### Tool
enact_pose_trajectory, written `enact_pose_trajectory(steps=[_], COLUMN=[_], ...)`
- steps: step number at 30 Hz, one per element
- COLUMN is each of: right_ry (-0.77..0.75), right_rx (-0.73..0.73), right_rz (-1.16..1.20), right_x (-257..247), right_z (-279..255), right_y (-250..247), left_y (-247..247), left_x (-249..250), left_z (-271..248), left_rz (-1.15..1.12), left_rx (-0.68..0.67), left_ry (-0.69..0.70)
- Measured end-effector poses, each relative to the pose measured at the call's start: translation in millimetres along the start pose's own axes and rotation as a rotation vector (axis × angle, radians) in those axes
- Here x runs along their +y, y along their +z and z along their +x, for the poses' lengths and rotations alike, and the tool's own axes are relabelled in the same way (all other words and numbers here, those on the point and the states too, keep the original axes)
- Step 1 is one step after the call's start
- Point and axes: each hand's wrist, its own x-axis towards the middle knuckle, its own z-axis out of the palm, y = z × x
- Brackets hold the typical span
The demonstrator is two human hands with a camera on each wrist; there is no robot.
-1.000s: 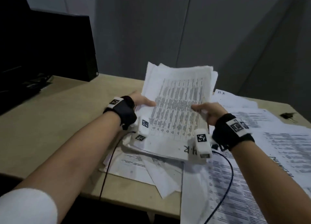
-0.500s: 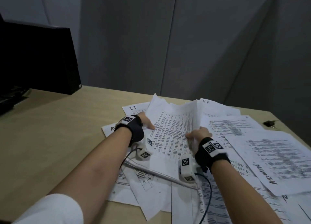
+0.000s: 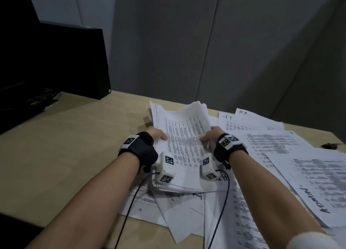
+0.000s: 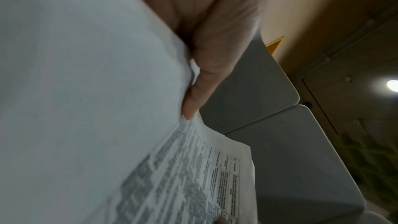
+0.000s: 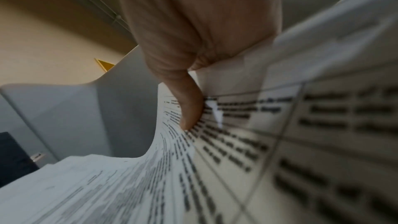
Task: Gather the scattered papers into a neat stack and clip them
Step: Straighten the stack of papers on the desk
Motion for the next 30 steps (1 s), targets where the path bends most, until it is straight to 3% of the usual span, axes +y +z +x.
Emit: enact_pose_trajectory(steps=[4, 11, 15, 18, 21, 23, 25, 28, 30], right_ry=[-0.039, -0.011, 0.011, 0.009, -0.018, -0.02, -0.024, -0.021, -0.012], right_rx=[0.036, -0.007, 0.008, -0.005, 0.008, -0.001, -0.002, 0.0, -0.011], right_rz=[0.002, 0.513, 0.523, 0.55, 0.551, 0.557, 0.561, 0.637, 0.73], right_x=[2, 30, 40, 45, 45, 43, 43, 45, 47], right_z=[-14, 2, 7, 12, 15, 12, 11, 8, 5], right_y=[-4, -15, -17, -16, -14, -13, -14, -18, -22], left_y=[8, 23, 38, 37, 27, 27, 26, 14, 9], left_x=[3, 22, 22, 19, 9, -8, -10, 4, 5], left_z=[-1, -19, -12, -15, -6, 30, 42, -1, -12], left_rz=[-0.049, -0.079, -0.05, 0.186, 0.217, 0.18, 0.15, -0.026, -0.081], left_rx=[-0.04, -0.093, 0.017, 0.088, 0.046, 0.068, 0.053, -0.045, -0.052], left_ry=[0.019, 0.022, -0.02, -0.073, -0.111, -0.107, -0.048, 0.095, 0.098])
